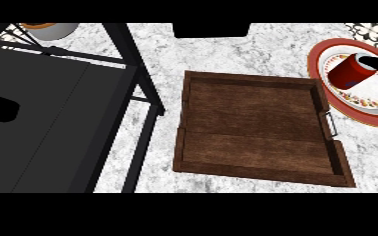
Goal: Pick the can from the tray and place it in the plate
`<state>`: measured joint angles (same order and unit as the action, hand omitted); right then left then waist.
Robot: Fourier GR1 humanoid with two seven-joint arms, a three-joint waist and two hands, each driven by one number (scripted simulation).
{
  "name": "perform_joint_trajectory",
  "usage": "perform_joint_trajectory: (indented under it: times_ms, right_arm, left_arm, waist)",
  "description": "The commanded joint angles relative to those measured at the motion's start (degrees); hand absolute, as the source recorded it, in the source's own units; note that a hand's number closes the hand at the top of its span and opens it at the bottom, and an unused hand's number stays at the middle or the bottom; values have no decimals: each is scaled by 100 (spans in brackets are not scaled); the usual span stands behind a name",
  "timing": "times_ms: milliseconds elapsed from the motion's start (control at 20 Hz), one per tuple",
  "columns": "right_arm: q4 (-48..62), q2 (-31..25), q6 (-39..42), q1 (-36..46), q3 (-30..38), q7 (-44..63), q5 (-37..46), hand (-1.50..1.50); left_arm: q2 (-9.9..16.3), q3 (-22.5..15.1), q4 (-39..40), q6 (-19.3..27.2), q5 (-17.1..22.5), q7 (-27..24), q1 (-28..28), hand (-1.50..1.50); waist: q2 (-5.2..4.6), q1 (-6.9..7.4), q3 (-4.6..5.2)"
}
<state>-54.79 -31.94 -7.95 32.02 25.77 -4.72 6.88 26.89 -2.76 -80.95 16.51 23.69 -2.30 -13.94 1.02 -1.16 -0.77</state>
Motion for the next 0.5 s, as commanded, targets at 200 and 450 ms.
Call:
perform_joint_trajectory:
  times_ms: [200,450]
  right_arm:
    - [247,-197,947,-261,475,-332,-781,-150]
    - [238,-445,1340,-746,719,-723,-978,-150]
  left_arm:
    - [-67,-785,419,-290,-337,515,273,0]
    - [-232,-847,408,-199,-357,430,319,0]
  waist:
    - [-142,-1,64]
    - [-134,-75,65]
